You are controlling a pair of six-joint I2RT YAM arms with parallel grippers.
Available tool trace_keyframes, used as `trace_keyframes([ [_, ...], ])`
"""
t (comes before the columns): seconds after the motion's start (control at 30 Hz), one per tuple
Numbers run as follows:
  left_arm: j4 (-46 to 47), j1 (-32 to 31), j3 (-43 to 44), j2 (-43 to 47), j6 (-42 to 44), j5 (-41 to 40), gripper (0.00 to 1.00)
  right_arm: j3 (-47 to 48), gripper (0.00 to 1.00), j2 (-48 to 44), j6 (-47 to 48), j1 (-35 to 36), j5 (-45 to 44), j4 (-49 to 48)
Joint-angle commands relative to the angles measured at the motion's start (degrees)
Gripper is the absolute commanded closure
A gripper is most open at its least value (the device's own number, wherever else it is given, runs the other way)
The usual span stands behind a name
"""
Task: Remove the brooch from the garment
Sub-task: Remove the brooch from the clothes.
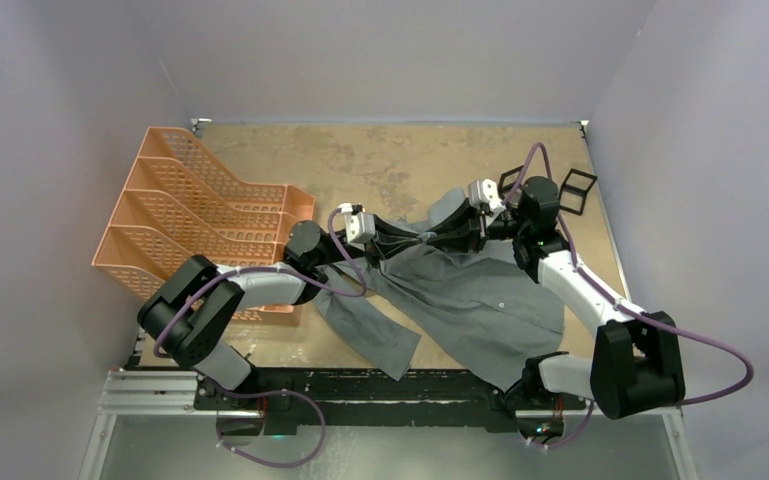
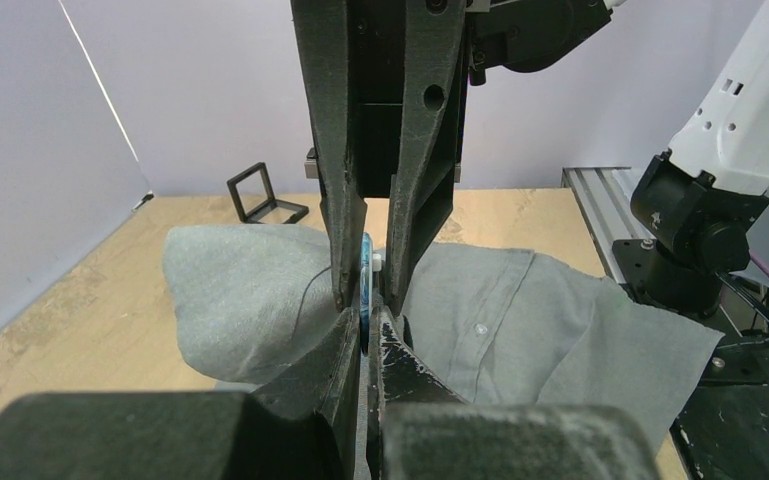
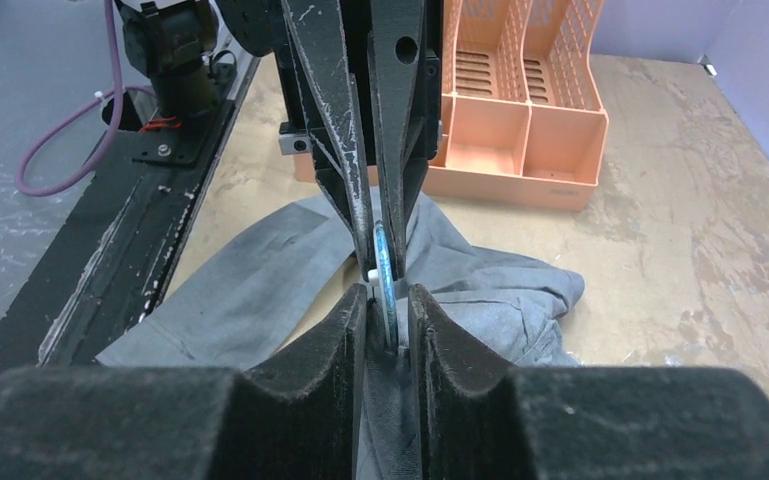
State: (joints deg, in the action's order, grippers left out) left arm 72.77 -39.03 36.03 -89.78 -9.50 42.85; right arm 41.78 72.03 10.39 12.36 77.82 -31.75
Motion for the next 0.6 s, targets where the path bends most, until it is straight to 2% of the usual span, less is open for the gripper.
trace_keyframes([
  [0.0, 3.6, 0.1, 1.4, 1.1, -1.0, 2.3, 1.00, 2.5, 0.79, 0.7, 1.4, -0.2, 1.5, 0.5],
  [0.1, 3.4, 0.1, 1.6, 1.3, -1.0, 3.0, 1.00, 2.8, 0.80, 1.2, 1.5, -0.2, 1.0, 0.9],
  [0.23, 3.3, 0.2, 1.8, 1.2, -1.1, 4.1, 1.00, 3.1, 0.86, 1.8, 1.4, -0.2, 0.2, 1.3],
  [0.3, 3.3, 0.1, 2.0, 1.1, -1.1, 4.6, 1.00, 3.4, 0.91, 2.1, 1.3, -0.2, 0.1, 1.4],
  [0.57, 3.3, -0.1, 2.9, 0.2, -2.0, 7.1, 1.00, 4.0, 0.96, 3.2, 0.8, -0.2, -0.4, 1.1],
])
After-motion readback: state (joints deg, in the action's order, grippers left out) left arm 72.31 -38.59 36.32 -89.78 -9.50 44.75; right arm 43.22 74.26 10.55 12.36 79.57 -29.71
